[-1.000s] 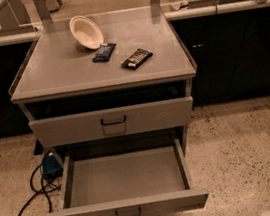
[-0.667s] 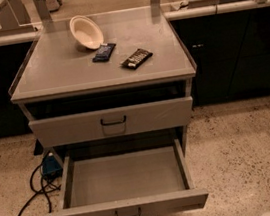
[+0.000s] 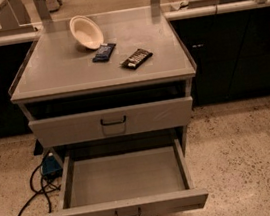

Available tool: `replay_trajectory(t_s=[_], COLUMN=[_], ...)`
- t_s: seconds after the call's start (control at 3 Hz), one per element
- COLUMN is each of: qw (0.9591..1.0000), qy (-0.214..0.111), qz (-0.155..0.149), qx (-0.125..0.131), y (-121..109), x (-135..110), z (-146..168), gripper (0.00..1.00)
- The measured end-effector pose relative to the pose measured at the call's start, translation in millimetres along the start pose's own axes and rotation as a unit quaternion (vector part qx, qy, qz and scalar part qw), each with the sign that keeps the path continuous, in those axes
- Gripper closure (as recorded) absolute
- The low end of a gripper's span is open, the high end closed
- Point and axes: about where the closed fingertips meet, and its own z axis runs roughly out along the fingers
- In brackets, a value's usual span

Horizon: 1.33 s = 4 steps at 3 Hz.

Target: Close middle drawer

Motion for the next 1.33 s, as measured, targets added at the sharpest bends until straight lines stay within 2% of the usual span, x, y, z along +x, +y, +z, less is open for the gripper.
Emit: replay_trajectory(t_s=[0.33,0.67,1.0,1.33], qw=[0.9984,0.9949,0.9947,0.9945], qy=[-0.008,-0.022,-0.022,-0.025], qz=[-0.010,-0.016,-0.016,-0.008], qx=[0.054,0.097,0.099,0.102], y=[-30.7,-61.1,-62.5,-70.9], x=[0.8,-14.0,-14.1,1.4], z=[6.5,3.7,4.0,18.5], gripper=[0.00,0.00,0.00,0.00])
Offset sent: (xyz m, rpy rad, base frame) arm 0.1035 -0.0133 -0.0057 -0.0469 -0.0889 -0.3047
